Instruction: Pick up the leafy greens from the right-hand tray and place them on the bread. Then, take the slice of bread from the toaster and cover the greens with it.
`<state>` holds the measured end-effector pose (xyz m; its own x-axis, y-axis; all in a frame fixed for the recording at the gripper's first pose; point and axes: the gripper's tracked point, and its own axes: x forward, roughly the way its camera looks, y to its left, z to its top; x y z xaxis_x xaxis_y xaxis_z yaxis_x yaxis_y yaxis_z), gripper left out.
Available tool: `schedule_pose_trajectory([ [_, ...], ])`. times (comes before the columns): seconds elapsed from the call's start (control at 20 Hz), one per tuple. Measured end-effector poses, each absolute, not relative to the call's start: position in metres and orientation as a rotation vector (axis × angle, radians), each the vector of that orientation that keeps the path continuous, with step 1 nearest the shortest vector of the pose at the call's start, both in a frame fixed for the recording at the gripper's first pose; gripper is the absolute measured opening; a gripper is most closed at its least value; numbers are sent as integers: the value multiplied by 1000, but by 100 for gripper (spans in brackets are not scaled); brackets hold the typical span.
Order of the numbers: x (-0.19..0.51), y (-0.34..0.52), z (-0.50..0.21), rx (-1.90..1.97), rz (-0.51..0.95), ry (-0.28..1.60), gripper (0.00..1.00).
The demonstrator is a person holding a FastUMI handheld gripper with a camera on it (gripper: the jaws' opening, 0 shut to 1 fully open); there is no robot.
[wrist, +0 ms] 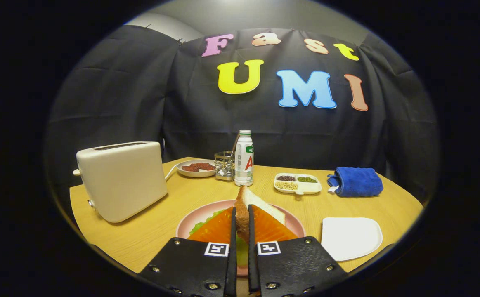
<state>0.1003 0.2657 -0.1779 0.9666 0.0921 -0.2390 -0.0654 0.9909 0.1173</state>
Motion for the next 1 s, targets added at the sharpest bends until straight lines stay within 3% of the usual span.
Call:
schedule_pose_trajectory([
  [0.6,104,291,-205,146,173,431,11],
  [1.0,102,290,-203,118,160,421,11],
])
